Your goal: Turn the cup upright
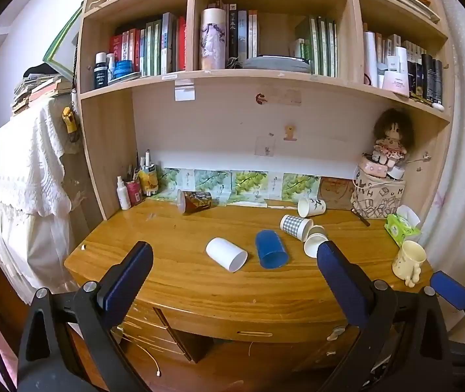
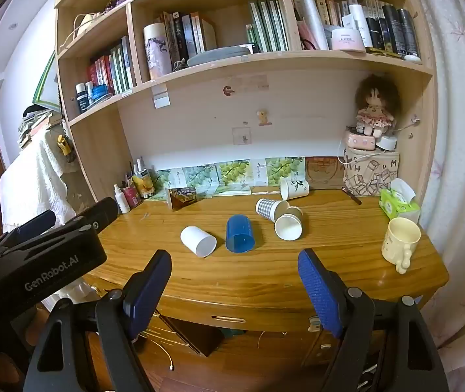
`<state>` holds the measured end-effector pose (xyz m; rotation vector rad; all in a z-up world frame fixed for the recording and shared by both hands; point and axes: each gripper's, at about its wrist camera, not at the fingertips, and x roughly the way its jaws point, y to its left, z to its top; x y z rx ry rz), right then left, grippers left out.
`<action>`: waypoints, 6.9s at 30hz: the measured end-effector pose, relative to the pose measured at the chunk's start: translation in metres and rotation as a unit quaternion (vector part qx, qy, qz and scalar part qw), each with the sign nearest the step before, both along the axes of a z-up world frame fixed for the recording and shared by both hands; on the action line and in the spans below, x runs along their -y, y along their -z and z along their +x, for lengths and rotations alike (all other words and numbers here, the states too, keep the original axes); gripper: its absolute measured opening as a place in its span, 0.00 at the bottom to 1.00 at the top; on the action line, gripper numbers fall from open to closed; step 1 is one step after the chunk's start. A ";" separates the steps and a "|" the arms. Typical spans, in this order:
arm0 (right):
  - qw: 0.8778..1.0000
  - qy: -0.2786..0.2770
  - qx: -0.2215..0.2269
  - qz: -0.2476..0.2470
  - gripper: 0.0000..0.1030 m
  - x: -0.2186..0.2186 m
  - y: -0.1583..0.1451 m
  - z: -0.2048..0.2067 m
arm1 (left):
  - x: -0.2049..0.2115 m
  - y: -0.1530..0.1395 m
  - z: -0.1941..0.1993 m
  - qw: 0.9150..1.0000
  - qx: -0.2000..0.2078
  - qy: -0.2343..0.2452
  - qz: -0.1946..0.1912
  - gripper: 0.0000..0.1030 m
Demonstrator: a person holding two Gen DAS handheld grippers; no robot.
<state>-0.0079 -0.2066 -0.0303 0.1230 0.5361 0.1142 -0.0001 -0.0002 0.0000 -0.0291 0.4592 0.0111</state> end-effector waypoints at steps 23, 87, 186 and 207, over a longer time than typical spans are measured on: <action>1.000 -0.003 0.007 0.000 0.78 0.004 -0.004 -0.002 | 0.010 -0.008 -0.004 1.000 0.011 0.002 0.005 0.98; 0.985 -0.054 -0.135 0.090 0.78 -0.009 0.052 0.205 | -0.032 0.033 0.206 0.993 -0.121 -0.009 -0.001 0.98; 0.847 0.278 -0.298 0.342 0.78 0.052 0.170 0.289 | 0.029 0.231 0.327 0.460 -0.262 0.693 0.489 0.72; 0.850 0.270 -0.280 0.356 0.78 0.077 0.161 0.252 | 0.106 0.212 0.314 0.520 -0.441 0.623 0.384 0.71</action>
